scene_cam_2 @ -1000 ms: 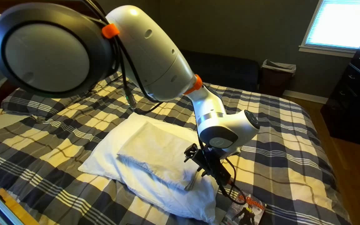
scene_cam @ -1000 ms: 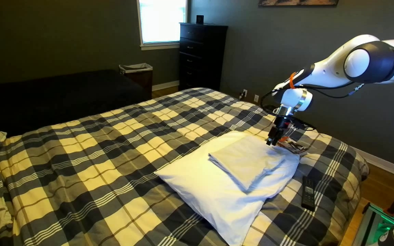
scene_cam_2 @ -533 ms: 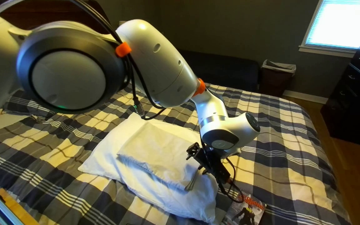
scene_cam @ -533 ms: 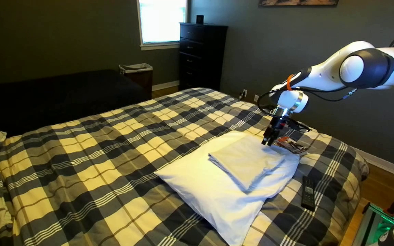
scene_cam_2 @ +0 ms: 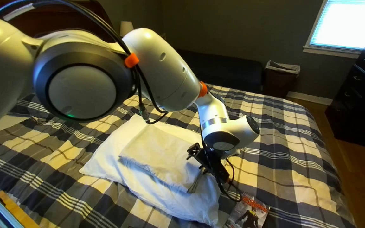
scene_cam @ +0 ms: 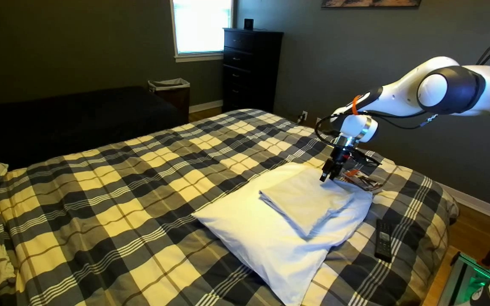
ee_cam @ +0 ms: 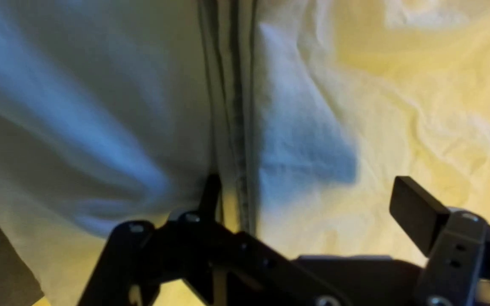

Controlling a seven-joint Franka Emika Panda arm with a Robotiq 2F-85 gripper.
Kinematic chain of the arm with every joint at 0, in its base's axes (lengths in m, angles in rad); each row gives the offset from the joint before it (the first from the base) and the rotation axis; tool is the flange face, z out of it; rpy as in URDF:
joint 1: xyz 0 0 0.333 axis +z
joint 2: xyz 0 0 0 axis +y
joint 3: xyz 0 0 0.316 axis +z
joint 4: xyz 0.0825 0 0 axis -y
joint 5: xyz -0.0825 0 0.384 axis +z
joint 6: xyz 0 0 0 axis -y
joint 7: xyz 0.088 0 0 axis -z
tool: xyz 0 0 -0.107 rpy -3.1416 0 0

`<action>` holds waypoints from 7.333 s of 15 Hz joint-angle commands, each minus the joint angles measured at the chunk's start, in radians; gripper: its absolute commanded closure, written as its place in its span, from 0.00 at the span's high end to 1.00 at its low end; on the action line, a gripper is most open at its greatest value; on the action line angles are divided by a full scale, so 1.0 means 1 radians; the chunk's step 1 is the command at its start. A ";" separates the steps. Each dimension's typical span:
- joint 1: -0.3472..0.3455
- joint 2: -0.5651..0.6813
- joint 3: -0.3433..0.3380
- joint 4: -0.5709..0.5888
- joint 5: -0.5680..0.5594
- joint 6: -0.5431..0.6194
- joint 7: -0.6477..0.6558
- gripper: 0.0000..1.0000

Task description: Fold the cloth in half

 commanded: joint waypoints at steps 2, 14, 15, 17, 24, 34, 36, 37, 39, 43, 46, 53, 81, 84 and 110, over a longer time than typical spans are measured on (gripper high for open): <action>-0.021 0.035 0.021 0.045 0.009 -0.052 0.023 0.74; -0.003 -0.042 0.013 -0.032 -0.006 -0.040 0.050 0.00; 0.009 -0.055 0.009 -0.044 -0.017 -0.034 0.049 0.00; 0.030 -0.080 0.003 -0.066 -0.033 -0.026 0.059 0.01; 0.114 -0.177 -0.001 -0.169 -0.074 -0.035 0.103 0.01; 0.221 -0.304 -0.007 -0.315 -0.146 0.006 0.158 0.01; 0.241 -0.324 -0.004 -0.336 -0.160 0.014 0.160 0.01; 0.250 -0.334 0.000 -0.346 -0.162 0.016 0.161 0.01; 0.269 -0.353 0.004 -0.364 -0.168 0.016 0.167 0.01; 0.303 -0.377 0.011 -0.389 -0.165 0.015 0.175 0.01; 0.322 -0.390 0.015 -0.401 -0.164 0.012 0.177 0.01; 0.350 -0.398 0.015 -0.404 -0.204 -0.008 0.162 0.01; 0.327 -0.430 0.018 -0.419 -0.173 -0.043 -0.069 0.01; 0.345 -0.441 0.019 -0.446 -0.173 -0.001 -0.021 0.01; 0.512 -0.497 0.089 -0.573 -0.347 0.254 0.196 0.01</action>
